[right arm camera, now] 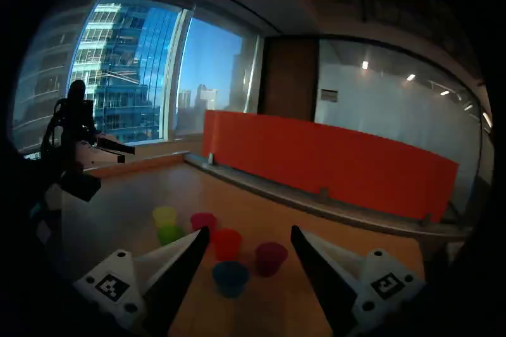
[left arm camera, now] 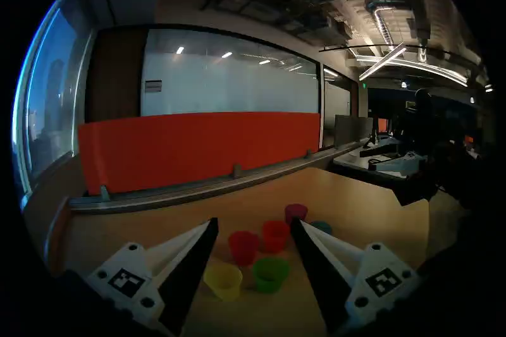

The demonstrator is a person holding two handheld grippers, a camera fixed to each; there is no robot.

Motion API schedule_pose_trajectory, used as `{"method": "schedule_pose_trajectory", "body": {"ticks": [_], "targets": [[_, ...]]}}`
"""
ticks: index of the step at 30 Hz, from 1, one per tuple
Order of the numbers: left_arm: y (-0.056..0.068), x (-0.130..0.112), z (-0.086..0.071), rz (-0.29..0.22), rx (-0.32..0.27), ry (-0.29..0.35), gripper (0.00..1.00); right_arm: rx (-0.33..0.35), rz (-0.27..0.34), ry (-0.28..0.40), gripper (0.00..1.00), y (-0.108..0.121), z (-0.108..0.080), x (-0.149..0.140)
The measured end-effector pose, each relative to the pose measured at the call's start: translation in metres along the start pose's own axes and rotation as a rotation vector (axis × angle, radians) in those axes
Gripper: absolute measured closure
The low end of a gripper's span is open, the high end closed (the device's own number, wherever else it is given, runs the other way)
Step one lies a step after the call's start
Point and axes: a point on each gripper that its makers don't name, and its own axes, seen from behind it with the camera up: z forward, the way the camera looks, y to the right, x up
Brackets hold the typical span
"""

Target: Pour water

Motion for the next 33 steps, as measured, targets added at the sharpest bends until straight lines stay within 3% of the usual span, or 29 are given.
{"method": "schedule_pose_trajectory", "body": {"ticks": [15, 33], "targets": [[0.004, -0.052, 0.022, -0.006, -0.048, -0.094, 0.15, 0.042, 0.009, -0.094, 0.0, -0.003, 0.02, -0.045], [0.022, -0.117, 0.046, -0.001, -0.105, -0.202, 0.15, 0.077, 0.025, -0.193, 0.0, -0.008, 0.046, -0.103]]}}
